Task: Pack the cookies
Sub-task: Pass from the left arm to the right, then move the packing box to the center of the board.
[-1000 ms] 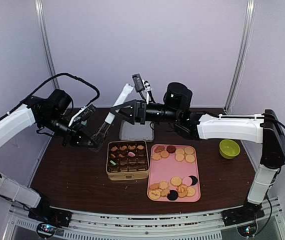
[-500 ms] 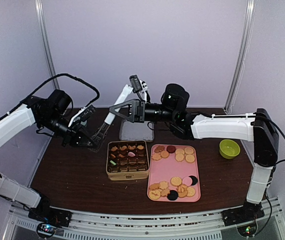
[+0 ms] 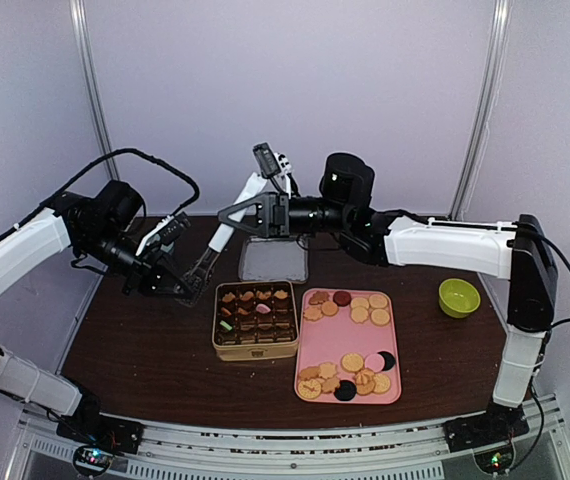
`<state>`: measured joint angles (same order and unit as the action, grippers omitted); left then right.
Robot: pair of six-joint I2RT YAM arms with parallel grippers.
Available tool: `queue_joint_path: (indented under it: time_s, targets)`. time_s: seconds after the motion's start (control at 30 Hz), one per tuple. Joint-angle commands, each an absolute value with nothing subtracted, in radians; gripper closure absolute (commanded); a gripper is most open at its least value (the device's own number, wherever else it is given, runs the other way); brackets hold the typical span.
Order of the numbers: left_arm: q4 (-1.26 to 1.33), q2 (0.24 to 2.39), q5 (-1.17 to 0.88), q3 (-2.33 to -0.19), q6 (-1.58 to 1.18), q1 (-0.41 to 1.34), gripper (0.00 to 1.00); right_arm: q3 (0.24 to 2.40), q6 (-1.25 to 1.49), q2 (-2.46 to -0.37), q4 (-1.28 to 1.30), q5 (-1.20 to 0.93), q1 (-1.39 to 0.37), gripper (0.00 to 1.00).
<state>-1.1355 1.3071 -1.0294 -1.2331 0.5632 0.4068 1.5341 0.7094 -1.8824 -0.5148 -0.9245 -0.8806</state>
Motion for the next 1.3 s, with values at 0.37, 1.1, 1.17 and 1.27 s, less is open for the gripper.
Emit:
queue_joint_path:
  time_s: [0.37, 1.1, 1.17, 1.27]
  targets:
    - [-1.124, 1.310, -0.976, -1.265, 0.581, 0.408, 0.91, 1.507, 0.555, -1.777, -0.352, -0.879, -0.881, 0.70]
    - [-0.784, 1.429, -0.492, -1.127, 0.342, 0.374, 0.29, 1.108, 0.158, -1.375, 0.000, -0.073, -0.848, 0.73]
    - [-0.738, 1.494, -0.392, -1.148, 0.316, 0.369, 0.30, 1.071, 0.158, -1.360, -0.006, -0.001, -0.848, 0.73]
    - [-0.703, 1.610, -0.342, -1.214, 0.275, 0.344, 0.31, 1.022, 0.168, -1.347, -0.044, 0.069, -0.849, 0.72]
